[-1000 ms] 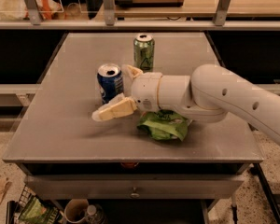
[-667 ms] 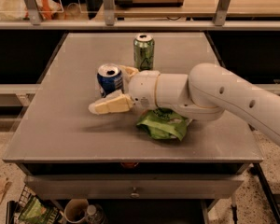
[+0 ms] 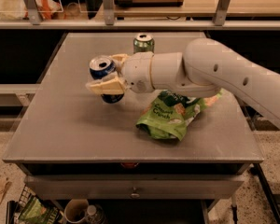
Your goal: Knock pepsi can over
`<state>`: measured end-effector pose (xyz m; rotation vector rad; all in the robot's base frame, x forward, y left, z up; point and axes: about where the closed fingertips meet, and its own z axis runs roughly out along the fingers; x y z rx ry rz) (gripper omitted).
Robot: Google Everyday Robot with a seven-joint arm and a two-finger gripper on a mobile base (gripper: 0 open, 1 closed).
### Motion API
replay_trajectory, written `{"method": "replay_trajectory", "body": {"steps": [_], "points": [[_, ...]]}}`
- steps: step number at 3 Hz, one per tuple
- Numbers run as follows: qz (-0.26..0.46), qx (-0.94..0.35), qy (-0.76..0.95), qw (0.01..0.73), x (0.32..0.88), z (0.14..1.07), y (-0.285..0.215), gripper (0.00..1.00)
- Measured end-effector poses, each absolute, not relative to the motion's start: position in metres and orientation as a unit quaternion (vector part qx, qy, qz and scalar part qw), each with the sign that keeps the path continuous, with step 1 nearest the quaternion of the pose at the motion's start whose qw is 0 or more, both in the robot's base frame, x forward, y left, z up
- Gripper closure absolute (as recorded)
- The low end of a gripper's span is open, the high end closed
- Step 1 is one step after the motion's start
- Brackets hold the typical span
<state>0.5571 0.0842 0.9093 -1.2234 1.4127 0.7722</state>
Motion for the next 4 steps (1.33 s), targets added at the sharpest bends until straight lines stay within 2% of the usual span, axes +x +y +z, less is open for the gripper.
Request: {"method": "replay_trajectory", "body": {"steps": [1, 2, 3, 4], "points": [[0.287, -0.605, 0.556, 0.492, 0.571, 0.948, 0.096, 0.95], [0.257, -0.683, 0.522, 0.441, 0.573, 0.961, 0.115, 1.0], [0.208, -0.76, 0.492, 0.37, 0.567, 0.962, 0.129, 1.0], [0.157, -0.824, 0.463, 0.286, 0.555, 0.95, 0.121, 1.0]]}}
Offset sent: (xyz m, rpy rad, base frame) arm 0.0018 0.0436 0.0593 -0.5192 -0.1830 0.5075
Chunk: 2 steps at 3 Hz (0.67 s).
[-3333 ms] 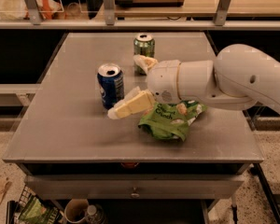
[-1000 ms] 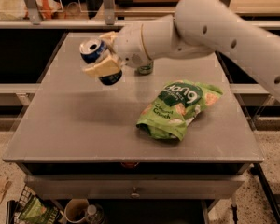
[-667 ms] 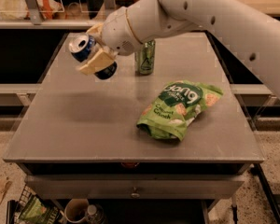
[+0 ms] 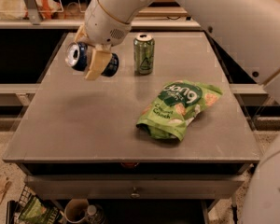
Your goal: Knock pepsi can over
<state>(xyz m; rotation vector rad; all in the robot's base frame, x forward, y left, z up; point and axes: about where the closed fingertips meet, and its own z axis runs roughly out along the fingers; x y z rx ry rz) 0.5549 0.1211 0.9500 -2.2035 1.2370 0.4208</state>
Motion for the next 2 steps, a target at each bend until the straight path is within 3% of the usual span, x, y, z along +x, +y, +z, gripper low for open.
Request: {"method": "replay_trajectory", "body": {"steps": [2], "points": [[0.07, -0.878, 0.433, 0.189, 0.536, 0.915, 0.09, 1.0]]}}
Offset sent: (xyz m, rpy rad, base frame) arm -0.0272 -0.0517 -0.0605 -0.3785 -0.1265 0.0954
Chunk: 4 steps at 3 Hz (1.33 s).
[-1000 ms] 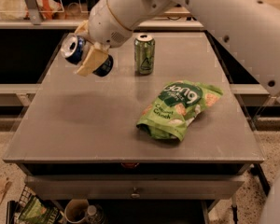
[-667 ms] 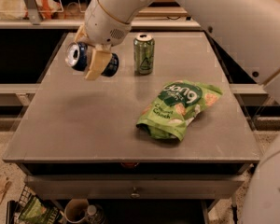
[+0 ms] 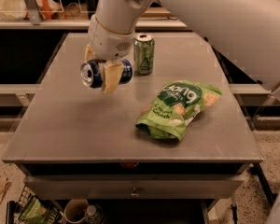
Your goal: Knock pepsi can over
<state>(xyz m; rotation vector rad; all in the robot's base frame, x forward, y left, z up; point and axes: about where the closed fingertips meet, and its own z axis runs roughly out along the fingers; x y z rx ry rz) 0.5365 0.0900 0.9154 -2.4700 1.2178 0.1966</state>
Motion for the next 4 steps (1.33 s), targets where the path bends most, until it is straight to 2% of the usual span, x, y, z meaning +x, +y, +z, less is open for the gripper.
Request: {"method": "replay_trajectory", "body": {"steps": [3, 4], "points": [[0.055, -0.898, 0.416, 0.131, 0.494, 0.847, 0.083, 1.0], [0.056, -0.898, 0.416, 0.13, 0.493, 0.846, 0.083, 0.83]]}}
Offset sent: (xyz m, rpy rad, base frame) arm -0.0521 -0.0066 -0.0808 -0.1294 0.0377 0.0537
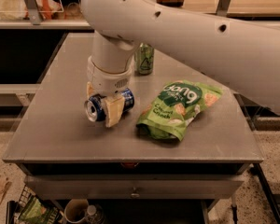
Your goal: Knock pepsi can over
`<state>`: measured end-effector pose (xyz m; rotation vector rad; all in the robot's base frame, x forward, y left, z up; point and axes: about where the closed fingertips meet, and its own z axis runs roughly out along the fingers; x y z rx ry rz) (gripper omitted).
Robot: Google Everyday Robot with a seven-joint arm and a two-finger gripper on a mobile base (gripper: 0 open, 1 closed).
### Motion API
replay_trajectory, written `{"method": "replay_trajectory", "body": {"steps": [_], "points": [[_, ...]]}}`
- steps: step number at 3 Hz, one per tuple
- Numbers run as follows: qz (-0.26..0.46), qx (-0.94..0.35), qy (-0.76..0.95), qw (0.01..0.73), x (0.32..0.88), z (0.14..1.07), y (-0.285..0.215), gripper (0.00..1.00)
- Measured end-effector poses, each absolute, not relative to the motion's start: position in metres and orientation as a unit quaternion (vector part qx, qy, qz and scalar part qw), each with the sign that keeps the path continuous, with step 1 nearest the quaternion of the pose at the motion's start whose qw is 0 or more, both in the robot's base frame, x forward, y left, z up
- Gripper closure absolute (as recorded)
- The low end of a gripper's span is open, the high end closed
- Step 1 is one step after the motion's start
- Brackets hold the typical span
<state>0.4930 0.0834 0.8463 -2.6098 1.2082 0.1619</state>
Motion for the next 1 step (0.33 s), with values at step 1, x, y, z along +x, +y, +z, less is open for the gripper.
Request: {"method": "replay_trajectory", "body": {"steps": [1], "points": [[0.055, -0.899, 0.415, 0.13, 0.4923, 0.8462, 0.0839, 0.59]]}}
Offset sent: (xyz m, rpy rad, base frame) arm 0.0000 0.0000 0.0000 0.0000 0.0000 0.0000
